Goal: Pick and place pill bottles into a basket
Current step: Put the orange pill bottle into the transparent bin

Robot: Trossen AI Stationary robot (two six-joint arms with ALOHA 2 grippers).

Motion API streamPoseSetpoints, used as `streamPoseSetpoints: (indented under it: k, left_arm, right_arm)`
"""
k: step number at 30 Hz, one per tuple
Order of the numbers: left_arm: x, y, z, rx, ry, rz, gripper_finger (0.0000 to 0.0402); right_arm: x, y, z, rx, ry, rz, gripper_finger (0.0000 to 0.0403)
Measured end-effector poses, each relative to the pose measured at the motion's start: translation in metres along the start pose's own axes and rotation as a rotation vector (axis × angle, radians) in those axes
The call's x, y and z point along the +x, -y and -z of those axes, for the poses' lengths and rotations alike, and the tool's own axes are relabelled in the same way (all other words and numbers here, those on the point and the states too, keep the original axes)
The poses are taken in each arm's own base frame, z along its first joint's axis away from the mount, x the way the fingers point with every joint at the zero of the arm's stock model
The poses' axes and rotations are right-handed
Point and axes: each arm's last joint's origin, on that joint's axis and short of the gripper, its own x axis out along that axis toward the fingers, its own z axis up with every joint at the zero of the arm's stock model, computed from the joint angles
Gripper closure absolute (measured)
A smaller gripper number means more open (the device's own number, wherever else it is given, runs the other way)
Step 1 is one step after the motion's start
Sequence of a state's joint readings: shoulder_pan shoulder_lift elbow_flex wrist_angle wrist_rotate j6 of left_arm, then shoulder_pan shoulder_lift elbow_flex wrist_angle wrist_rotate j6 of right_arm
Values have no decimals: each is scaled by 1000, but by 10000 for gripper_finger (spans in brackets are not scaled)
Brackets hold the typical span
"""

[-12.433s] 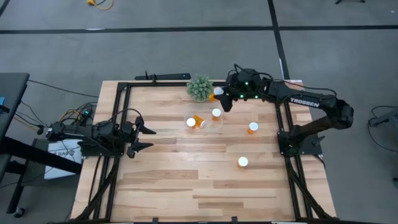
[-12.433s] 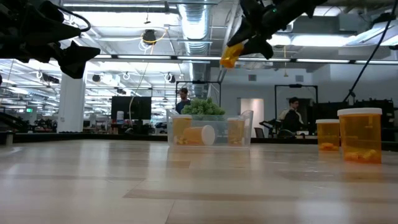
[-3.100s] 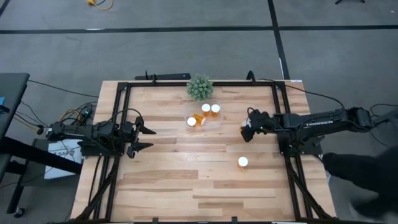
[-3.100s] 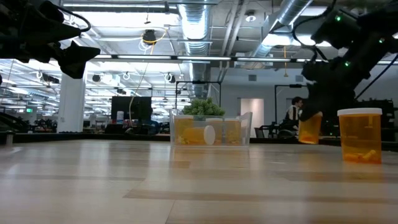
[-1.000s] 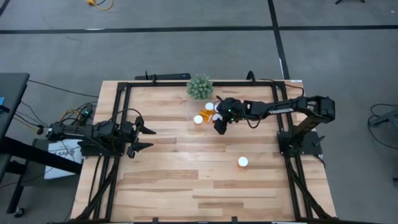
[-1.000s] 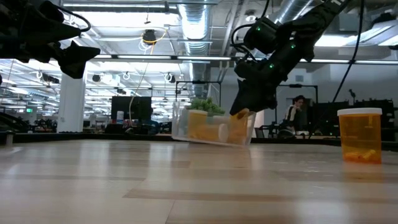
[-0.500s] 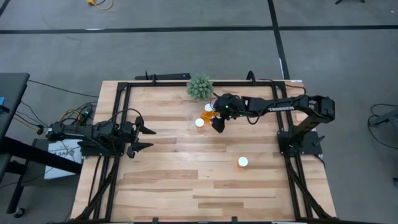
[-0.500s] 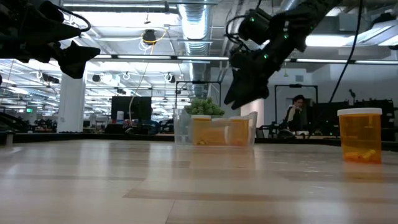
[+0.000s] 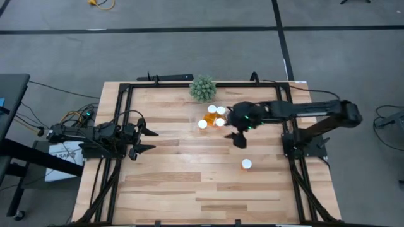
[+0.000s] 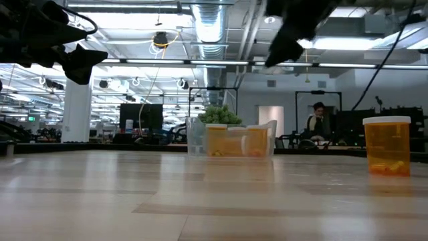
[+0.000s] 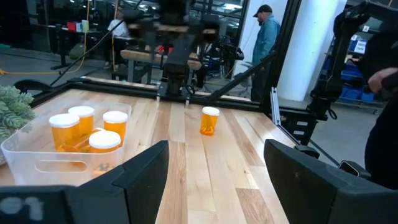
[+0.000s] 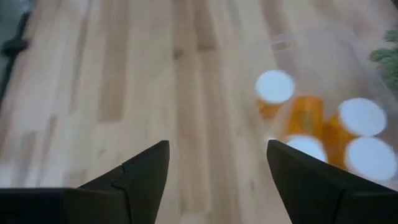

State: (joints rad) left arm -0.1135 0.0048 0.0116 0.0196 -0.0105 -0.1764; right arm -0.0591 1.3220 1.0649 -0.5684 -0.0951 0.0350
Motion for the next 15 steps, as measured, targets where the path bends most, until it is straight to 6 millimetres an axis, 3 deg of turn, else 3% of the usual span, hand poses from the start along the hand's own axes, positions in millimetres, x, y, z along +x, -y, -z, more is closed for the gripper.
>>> streamPoseSetpoints:
  k: [6, 15]
  left_arm:
    - [0, 0, 0, 0, 0, 0, 148]
    - [0, 0, 0, 0, 0, 0, 148]
  right_arm:
    - [-28, -33, 19, -85, -85, -39, 137]
    - [-41, -69, 46, -260, -265, -55, 137]
